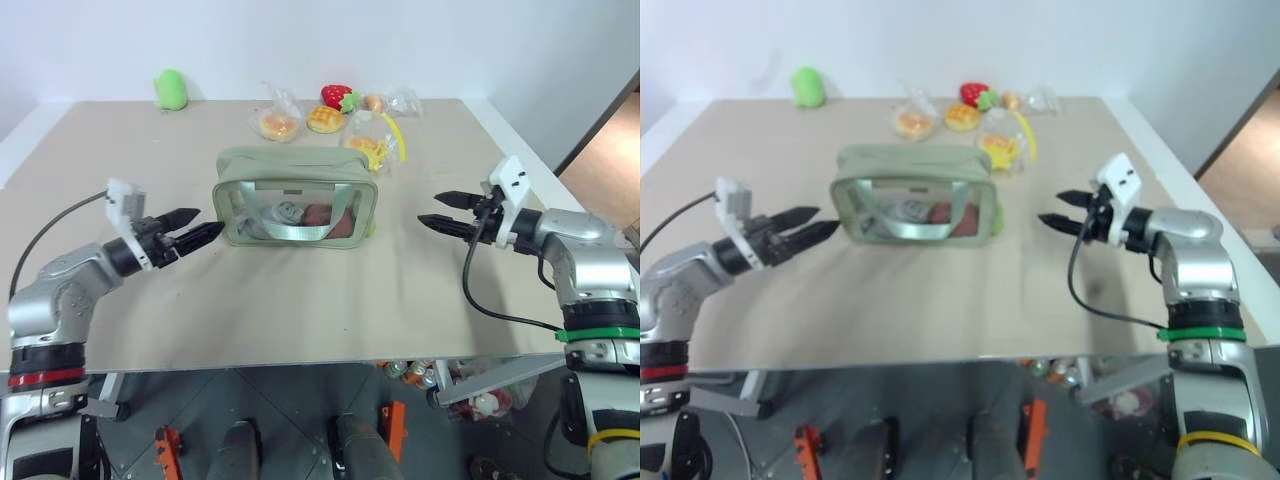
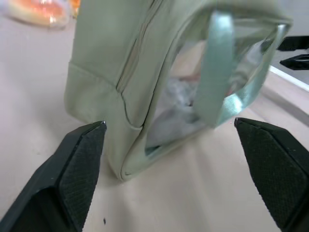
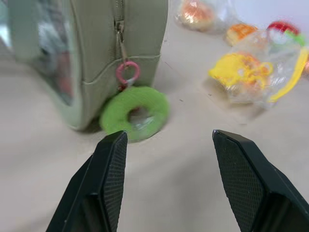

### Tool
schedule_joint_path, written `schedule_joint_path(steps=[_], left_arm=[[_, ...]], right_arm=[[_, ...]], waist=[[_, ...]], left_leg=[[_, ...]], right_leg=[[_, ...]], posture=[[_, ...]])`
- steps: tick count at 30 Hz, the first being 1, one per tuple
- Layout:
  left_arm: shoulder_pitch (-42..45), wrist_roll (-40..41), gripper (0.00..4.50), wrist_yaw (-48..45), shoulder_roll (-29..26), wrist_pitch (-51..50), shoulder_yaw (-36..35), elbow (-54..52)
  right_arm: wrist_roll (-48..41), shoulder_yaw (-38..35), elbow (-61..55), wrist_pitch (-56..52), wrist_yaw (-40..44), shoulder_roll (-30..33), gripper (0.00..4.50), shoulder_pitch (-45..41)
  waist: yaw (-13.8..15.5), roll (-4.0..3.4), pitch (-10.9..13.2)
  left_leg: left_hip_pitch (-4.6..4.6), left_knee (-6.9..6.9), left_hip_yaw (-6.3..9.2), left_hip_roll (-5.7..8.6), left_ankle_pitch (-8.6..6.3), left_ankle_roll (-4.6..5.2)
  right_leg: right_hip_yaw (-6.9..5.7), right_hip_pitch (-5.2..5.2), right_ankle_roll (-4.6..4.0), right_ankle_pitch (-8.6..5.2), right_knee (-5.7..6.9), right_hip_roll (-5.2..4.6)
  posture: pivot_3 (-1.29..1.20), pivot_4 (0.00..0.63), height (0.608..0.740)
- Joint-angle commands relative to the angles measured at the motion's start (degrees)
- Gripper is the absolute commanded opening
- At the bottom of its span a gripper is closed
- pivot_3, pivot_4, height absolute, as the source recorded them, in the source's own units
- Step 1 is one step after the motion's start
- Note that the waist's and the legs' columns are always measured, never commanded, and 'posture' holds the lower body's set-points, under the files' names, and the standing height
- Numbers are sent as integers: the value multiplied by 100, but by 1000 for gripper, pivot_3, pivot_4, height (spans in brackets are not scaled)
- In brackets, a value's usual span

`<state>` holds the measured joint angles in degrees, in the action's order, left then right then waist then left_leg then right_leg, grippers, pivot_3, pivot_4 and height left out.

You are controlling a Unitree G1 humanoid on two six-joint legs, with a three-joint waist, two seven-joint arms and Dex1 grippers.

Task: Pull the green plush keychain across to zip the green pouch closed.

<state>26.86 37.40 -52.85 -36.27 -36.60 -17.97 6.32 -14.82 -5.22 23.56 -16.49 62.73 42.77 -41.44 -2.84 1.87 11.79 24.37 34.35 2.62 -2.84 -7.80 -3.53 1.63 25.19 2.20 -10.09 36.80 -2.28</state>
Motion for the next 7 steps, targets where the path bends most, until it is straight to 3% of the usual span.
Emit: schedule_joint_path(steps=[1, 7], left_arm=[[-248, 507, 4454, 129, -168, -250, -670, -362], [-757, 851, 4454, 550, -114, -541, -1112, -554]], right_arm=[[-725, -460, -1008, -756, 148, 181, 2886, 346], [-1120, -796, -1907, -1436, -364, 95, 2886, 1113]], waist=[[2, 0, 0], [8, 1, 0]], left_leg=[[0, 0, 0, -1, -2, 3], [1, 15, -2, -3, -3, 3]], right_leg=[[0, 0, 0, 0, 0, 1], [-1, -3, -4, -3, -2, -1]], posture=[[0, 150, 740], [0, 150, 740]])
